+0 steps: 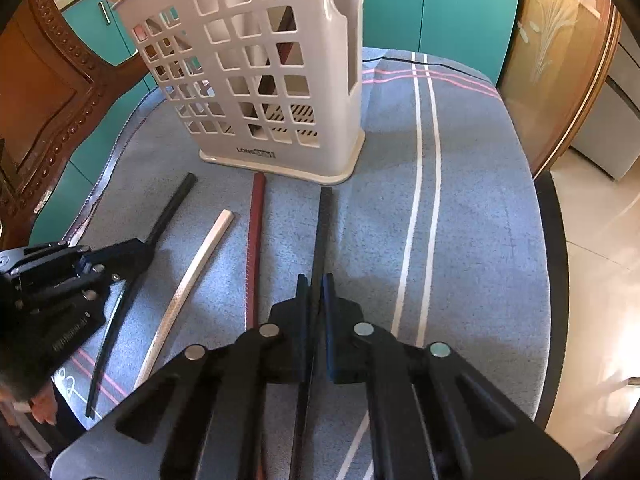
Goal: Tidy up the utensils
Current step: 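Close the left tool on a black chopstick while the right tool grips another black one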
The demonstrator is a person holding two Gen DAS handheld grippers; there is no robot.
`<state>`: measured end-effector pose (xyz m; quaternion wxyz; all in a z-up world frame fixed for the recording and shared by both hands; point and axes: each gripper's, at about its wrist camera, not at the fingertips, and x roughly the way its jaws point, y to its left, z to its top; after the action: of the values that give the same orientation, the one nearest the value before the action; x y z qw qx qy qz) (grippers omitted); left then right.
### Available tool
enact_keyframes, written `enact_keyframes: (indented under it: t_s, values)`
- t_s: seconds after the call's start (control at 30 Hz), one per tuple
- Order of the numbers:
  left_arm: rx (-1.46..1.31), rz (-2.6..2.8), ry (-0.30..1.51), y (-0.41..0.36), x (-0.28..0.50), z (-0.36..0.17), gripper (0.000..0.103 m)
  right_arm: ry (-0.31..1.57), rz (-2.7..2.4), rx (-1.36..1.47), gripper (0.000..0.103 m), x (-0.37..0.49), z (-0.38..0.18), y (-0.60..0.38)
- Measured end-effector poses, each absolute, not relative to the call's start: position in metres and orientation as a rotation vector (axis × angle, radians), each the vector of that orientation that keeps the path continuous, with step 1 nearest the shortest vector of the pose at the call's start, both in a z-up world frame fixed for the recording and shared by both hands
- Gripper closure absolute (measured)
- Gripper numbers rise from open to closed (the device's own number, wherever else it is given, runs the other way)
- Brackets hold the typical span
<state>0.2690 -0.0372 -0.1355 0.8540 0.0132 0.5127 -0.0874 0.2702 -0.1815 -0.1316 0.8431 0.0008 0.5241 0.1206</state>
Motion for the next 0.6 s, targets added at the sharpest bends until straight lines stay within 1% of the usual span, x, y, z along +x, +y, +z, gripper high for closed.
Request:
enact_keyframes:
  t_s: [0.23, 0.3, 0.33, 0.4, 0.47, 0.57, 0.6]
  values:
    - [-0.015, -0.167, 1.094, -0.016, 0.27, -0.137, 0.096, 1.128, 0.216, 0.049, 0.095, 0.273, -0.13, -0.208]
    - [-0.004, -0.155, 1.098, -0.018, 0.271, -0.139, 0.096, 1.124, 0.214, 0.058, 0.091, 0.273, -0.13, -0.211]
    - [0.007, -0.149, 1.096, -0.018, 0.272, -0.14, 0.092, 1.123, 0.212, 0.056, 0.089, 0.273, -0.13, -0.211]
    - [0.031, -0.147, 1.089, -0.026, 0.273, -0.141, 0.084, 1.117, 0.216, 0.05, 0.078, 0.272, -0.129, -0.21]
    - [0.046, -0.144, 1.085, -0.03, 0.273, -0.141, 0.074, 1.109, 0.215, 0.034, 0.072, 0.271, -0.129, -0.205]
    - [0.073, -0.141, 1.079, -0.036, 0.275, -0.143, 0.065, 1.092, 0.204, -0.014, 0.066, 0.271, -0.131, -0.194]
    - [0.081, -0.141, 1.077, -0.038, 0.275, -0.143, 0.064, 1.086, 0.199, -0.03, 0.065, 0.271, -0.131, -0.192]
